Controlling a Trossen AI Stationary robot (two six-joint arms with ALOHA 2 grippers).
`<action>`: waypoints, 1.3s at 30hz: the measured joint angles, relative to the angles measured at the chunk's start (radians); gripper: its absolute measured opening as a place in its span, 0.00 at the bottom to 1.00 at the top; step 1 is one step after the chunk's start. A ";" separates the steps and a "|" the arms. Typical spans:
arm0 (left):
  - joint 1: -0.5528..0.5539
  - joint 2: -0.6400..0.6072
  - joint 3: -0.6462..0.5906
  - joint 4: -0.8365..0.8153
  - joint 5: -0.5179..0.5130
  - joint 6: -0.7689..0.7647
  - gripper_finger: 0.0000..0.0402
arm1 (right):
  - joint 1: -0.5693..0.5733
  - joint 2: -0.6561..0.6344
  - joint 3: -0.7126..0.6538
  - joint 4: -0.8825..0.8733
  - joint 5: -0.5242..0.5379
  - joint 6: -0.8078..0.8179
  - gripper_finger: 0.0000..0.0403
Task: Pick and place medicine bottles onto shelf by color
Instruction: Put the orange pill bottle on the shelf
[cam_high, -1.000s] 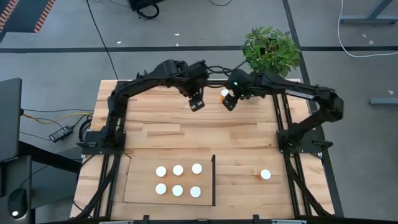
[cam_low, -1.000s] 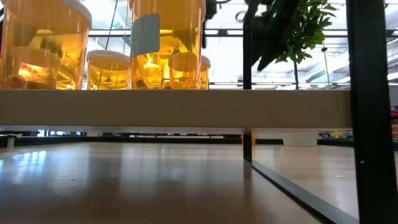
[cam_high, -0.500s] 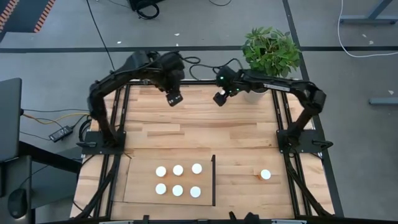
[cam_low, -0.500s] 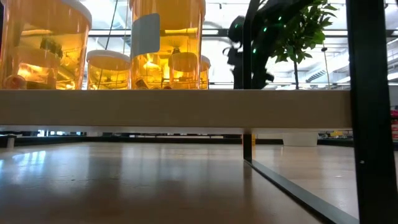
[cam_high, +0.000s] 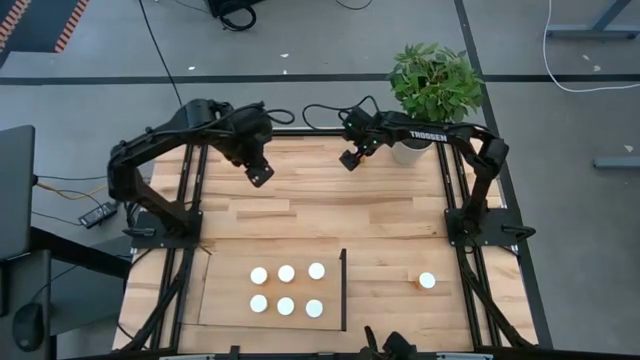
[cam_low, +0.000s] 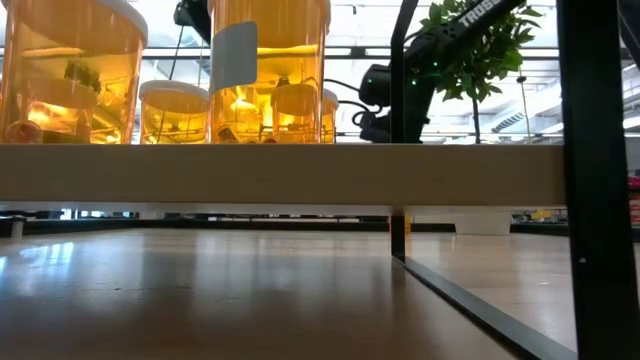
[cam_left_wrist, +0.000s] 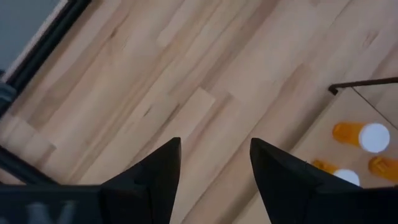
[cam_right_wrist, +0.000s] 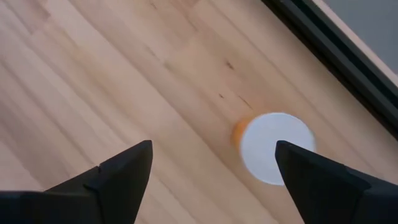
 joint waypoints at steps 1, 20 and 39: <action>-0.001 -0.011 -0.013 0.000 0.000 -0.008 0.50 | 0.000 0.000 0.000 0.005 -0.003 0.006 0.87; 0.000 -0.043 -0.042 0.021 -0.001 -0.037 0.49 | -0.023 -0.023 0.000 -0.006 0.061 -0.001 0.99; -0.001 -0.043 -0.042 0.020 -0.001 -0.029 0.47 | -0.059 0.058 -0.002 -0.012 0.076 0.011 0.95</action>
